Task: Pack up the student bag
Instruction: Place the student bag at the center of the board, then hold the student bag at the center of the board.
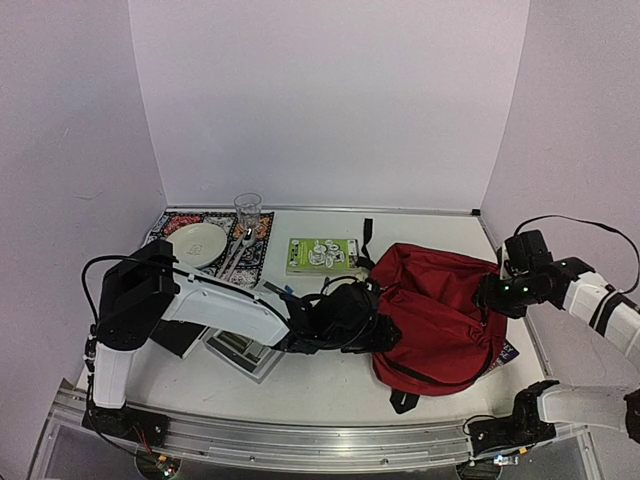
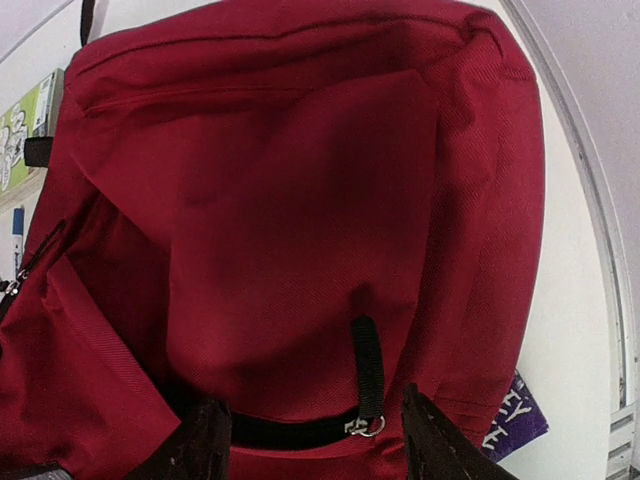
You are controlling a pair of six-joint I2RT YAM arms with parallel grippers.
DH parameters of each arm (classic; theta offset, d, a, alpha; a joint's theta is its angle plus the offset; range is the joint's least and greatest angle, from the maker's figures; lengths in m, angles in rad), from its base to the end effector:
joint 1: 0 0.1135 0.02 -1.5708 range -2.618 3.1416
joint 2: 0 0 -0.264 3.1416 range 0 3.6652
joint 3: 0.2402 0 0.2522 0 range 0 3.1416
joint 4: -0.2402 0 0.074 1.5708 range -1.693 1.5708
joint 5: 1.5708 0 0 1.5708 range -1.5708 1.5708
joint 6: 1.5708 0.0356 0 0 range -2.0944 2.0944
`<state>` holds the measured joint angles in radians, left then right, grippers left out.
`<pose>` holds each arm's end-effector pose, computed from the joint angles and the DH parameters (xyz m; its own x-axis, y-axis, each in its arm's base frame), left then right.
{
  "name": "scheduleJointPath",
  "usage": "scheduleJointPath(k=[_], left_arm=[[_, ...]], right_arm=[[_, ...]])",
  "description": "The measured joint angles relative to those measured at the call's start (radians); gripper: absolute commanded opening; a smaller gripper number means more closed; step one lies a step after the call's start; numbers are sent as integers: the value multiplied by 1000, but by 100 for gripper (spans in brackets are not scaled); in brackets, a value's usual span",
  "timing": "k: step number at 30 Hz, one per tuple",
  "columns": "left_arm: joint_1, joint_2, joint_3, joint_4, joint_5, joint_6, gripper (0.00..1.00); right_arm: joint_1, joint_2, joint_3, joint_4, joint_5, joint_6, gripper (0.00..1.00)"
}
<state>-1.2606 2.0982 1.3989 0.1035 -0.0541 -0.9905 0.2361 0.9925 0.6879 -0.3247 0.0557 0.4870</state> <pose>0.1452 -0.4466 0.1684 -0.8777 0.0025 -0.4792 0.3706 0.6374 -0.6756 0.2104 0.0486 0.2539 -0.5945 0.3376 -0.7298 0.1001 0.9316 0.3494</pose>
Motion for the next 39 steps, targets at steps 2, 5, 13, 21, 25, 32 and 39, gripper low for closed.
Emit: scheduleJointPath(k=[2, 5, 13, 21, 25, 32, 39], left_arm=[[0, -12, -22, 0, -4, 20, 55], [0, -34, -35, -13, -18, 61, 61], [0, -94, 61, -163, -137, 223, 74], [7, -12, 406, -270, -158, 390, 74], [14, 72, 528, -283, -118, 421, 75], [38, 213, 591, -322, -28, 442, 74], [68, 321, 596, -358, 33, 442, 72]], right_arm=[[-13, -4, -17, 10, -12, 17, 58], [-31, -10, -31, 22, -22, 33, 56], [-52, -30, -65, 37, -40, 57, 50], [-59, -9, -79, 49, -44, 59, 45], [-59, -6, -84, 58, -53, 59, 43], [-59, 11, -96, 64, -75, 59, 43], [-59, 32, -111, 76, -76, 58, 42]])
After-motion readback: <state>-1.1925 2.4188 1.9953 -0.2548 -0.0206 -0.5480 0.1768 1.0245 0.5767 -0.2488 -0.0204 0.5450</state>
